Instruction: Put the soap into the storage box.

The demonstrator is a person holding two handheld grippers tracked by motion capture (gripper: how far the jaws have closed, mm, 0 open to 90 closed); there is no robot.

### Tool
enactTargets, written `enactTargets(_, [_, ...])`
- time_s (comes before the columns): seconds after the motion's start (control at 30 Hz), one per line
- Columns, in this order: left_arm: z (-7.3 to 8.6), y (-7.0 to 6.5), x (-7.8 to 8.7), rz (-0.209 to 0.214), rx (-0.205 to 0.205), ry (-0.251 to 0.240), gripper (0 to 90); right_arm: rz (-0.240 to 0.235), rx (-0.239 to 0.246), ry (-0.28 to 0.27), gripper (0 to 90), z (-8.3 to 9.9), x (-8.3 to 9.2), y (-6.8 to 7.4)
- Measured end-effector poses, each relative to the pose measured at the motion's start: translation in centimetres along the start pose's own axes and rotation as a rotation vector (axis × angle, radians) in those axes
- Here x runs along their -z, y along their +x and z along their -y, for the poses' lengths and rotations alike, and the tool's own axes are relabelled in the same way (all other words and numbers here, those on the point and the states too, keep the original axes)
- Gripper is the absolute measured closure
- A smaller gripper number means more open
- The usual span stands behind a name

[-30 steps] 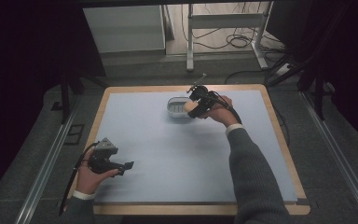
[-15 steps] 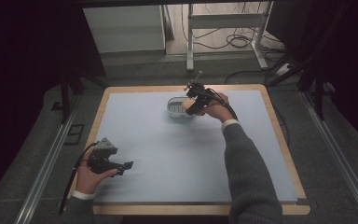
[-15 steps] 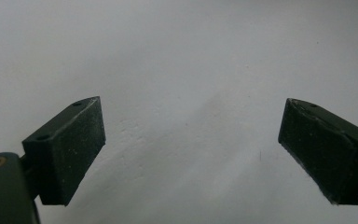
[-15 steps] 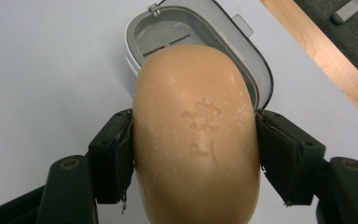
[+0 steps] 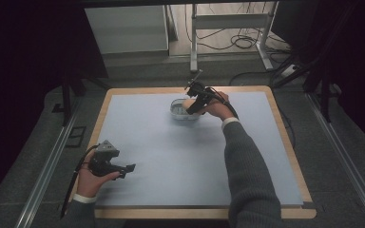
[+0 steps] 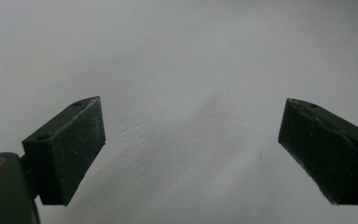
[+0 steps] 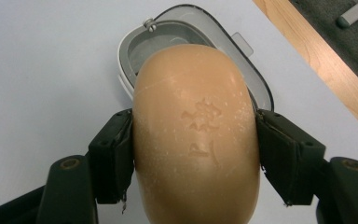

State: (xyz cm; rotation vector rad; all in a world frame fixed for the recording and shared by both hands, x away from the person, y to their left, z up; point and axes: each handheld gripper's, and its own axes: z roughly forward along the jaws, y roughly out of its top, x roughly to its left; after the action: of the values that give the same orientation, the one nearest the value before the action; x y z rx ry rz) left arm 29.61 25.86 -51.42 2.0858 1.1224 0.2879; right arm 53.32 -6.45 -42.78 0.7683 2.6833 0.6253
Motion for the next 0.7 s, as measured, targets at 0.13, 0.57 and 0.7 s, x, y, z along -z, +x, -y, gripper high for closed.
enactTargets(0.13, [0.0, 0.1, 0.1, 0.0, 0.002, 0.001, 7.5, 0.0, 0.011, 0.005, 32.2, -0.5, -0.3, -0.1])
enactTargets(0.57, [0.1, 0.3, 0.0, 0.002, 0.007, -0.002, 7.5, -0.005, 0.043, 0.009, 32.2, -1.3, -1.7, -0.5])
enactTargets(0.7, [0.1, 0.2, -0.1, 0.004, 0.006, -0.001, 7.6, -0.007, 0.05, 0.007, 32.1, -1.4, -2.2, -0.6])
